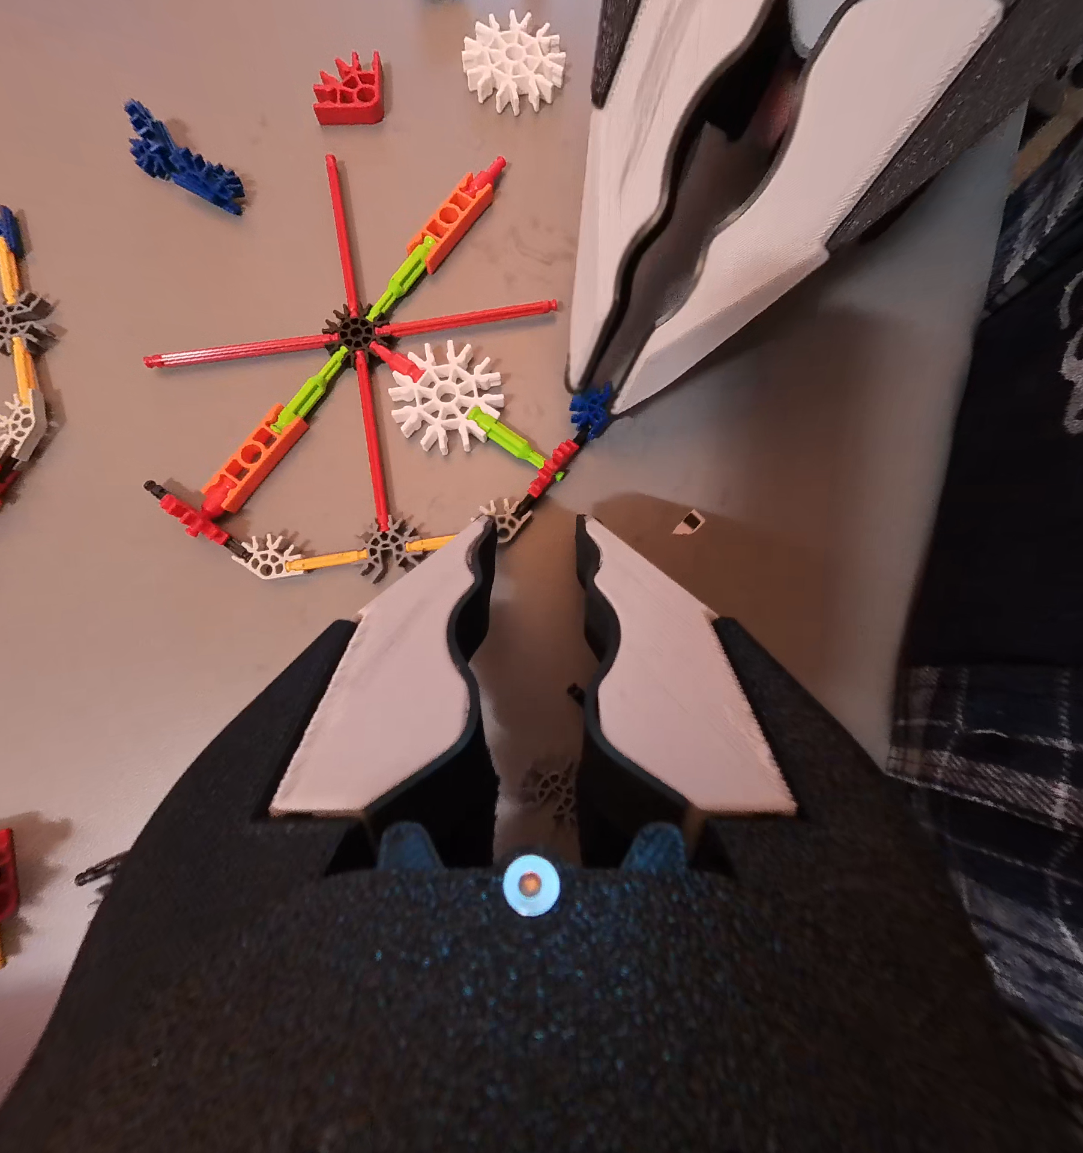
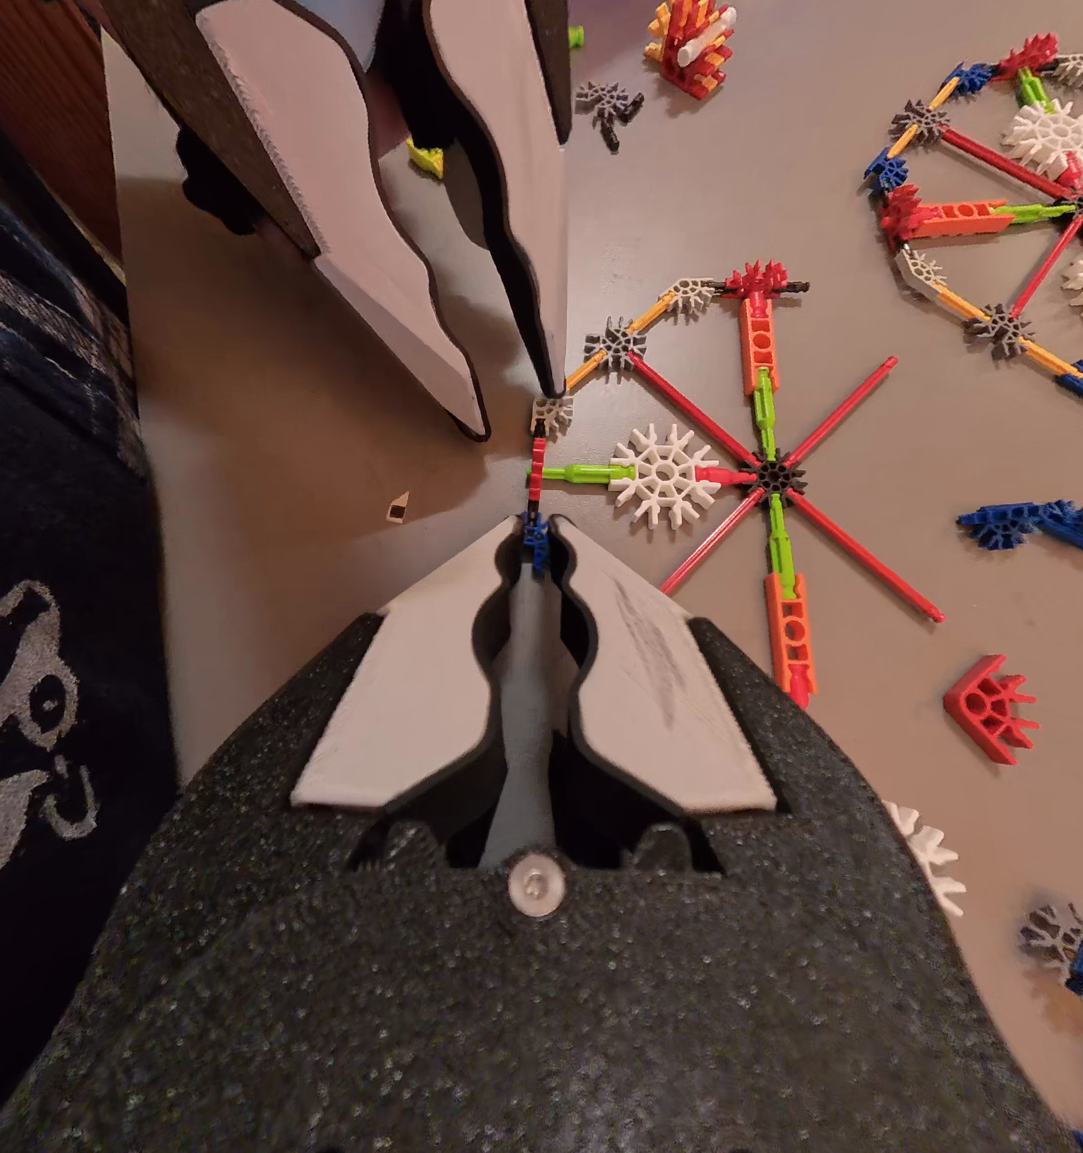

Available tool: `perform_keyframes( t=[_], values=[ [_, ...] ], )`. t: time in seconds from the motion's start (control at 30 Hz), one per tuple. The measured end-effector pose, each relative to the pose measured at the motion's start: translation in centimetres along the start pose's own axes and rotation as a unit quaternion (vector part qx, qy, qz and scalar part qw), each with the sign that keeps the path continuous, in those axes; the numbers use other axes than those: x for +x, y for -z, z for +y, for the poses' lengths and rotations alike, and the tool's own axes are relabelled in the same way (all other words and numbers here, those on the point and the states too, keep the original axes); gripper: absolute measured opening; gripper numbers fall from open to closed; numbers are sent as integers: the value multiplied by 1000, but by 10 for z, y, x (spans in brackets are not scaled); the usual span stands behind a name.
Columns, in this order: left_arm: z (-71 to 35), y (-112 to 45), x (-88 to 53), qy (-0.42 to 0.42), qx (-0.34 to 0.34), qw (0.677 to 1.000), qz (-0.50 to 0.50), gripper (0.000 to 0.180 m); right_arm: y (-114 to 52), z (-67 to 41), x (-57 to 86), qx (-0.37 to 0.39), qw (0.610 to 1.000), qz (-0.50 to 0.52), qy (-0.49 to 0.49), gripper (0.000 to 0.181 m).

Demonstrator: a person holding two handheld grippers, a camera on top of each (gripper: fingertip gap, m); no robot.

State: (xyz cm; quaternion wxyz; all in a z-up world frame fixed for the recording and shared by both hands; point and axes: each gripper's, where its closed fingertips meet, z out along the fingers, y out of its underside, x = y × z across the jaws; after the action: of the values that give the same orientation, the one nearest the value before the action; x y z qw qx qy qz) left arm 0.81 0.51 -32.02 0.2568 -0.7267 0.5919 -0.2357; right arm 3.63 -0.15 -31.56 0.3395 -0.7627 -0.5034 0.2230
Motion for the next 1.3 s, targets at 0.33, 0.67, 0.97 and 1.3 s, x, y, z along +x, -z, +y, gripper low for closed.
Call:
perform_keyframes(
  t=[0.33, 0.67, 0.97, 1.3],
  values=[
    [2, 5, -3, 2, -3, 1000, -4, 23, -4, 9, 1, -21, 1000, 8, 1, 14],
    [4, 5, -2, 6, -8, 1000, -4, 23, 1, 8, 3, -10, 1000, 10, -14, 14],
    [4, 6, -4, 7, -10, 1000, -5, 24, 10, 15, 2, -5, 999, 16, -32, 13],
    [3, 5, -4, 5, -12, 1000, -6, 24, 14, 23, 2, -13, 999, 21, -33, 11]
  ],
)
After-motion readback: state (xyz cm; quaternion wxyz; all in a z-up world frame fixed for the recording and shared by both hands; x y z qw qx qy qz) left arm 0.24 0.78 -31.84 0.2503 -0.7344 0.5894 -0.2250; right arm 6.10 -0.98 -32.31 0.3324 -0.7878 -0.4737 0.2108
